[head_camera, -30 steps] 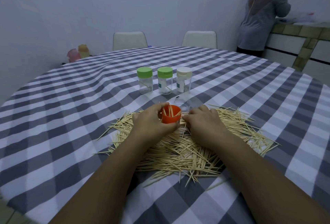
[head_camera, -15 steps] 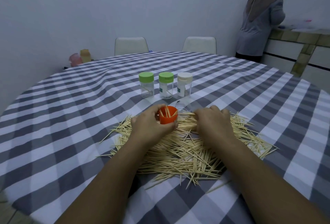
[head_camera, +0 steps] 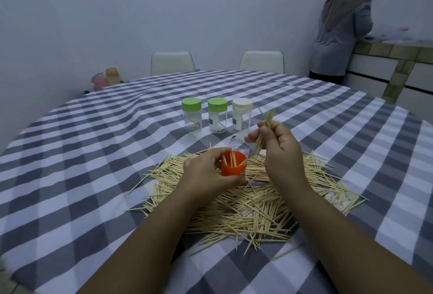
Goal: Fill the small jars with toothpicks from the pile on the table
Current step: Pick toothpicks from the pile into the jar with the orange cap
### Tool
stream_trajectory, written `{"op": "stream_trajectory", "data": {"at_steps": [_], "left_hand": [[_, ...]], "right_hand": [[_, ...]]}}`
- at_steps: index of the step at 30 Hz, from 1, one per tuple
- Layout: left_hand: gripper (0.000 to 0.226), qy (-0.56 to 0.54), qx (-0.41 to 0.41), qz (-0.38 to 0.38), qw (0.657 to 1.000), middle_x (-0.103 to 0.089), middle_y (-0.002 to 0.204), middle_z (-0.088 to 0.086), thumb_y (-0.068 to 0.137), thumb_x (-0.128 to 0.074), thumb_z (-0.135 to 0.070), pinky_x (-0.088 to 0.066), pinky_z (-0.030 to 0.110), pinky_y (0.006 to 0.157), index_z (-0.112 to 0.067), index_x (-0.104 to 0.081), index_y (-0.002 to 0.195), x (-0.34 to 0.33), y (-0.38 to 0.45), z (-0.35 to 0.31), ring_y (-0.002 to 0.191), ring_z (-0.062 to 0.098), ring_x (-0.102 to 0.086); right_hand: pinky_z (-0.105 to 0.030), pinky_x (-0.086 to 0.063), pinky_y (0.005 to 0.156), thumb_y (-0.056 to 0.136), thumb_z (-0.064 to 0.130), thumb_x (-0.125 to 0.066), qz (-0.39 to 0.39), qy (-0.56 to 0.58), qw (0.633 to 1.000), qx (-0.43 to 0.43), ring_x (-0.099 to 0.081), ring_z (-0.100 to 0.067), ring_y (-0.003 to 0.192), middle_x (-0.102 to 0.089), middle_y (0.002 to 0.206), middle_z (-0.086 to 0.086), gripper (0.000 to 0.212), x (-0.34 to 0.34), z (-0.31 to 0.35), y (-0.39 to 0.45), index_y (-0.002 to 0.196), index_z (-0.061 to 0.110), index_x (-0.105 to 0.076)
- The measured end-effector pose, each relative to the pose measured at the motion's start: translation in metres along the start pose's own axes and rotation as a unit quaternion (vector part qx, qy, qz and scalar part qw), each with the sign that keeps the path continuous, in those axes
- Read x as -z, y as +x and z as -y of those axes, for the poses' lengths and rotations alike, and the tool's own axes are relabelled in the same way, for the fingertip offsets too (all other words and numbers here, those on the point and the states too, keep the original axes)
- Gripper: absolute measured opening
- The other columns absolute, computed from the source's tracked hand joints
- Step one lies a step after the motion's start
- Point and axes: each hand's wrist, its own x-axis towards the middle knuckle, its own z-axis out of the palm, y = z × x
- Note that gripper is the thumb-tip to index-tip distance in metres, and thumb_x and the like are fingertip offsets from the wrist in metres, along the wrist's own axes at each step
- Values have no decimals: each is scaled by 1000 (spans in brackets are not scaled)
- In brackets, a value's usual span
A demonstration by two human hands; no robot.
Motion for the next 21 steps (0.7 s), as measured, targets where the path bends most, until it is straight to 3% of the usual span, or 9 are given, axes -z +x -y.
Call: {"op": "stream_trajectory", "data": {"at_steps": [3,6,10,14,16,19,21], "left_hand": [[78,6,-13,10,1000,-54,104,-17,62,-81,-53,-38,45,103,-36,-49,131,-2,0,0,115,13,-49],[76,6,-23,12,1000,-56,104,-17,64,-81,-50,-38,45,104,-35,-50,131,-2,0,-1,112,10,-51],[75,2,-29,1,1000,-58,101,-17,63,-82,-49,-38,45,104,-33,-52,130,0,-1,-3,106,8,-55],[72,4,-28,-9,1000,-55,98,-19,64,-82,-47,-38,45,104,-35,-53,128,2,0,-4,103,7,-56],[69,0,-26,-10,1000,-56,96,-20,64,-83,-45,-38,45,103,-33,-54,126,3,0,-4,103,8,-56],[65,-9,-29,-9,999,-58,95,-21,64,-83,-45,-39,45,103,-35,-56,123,3,-1,-3,102,8,-57],[65,-9,-29,-8,999,-58,94,-22,65,-82,-45,-38,45,103,-35,-56,123,3,-1,-2,103,7,-57]], "right_hand": [[-33,-51,88,100,19,-43,-19,28,999,12,-66,-14,94,-71,90,-3,20,-4,-1,-2,97,12,-61],[-32,-49,90,100,19,-44,16,33,999,-2,-65,-16,99,-71,93,-3,19,-8,-4,-2,95,16,-62],[-6,-45,70,98,18,-46,83,11,996,-42,-60,-9,100,-68,102,0,19,-9,-6,-3,93,20,-64],[-21,-54,64,98,20,-47,119,6,987,-112,-62,-12,89,-68,97,0,18,-9,-6,-6,100,20,-66],[-28,-54,68,98,23,-48,137,-2,981,-135,-62,-9,85,-67,93,3,20,-10,-4,-8,104,21,-66],[-26,-49,88,97,23,-49,146,-57,982,-103,-56,-3,100,-60,111,10,27,-10,-3,-8,118,17,-64],[-28,-46,94,97,22,-49,147,-72,982,-93,-53,-3,105,-57,115,11,29,-10,-3,-8,122,16,-63]]}}
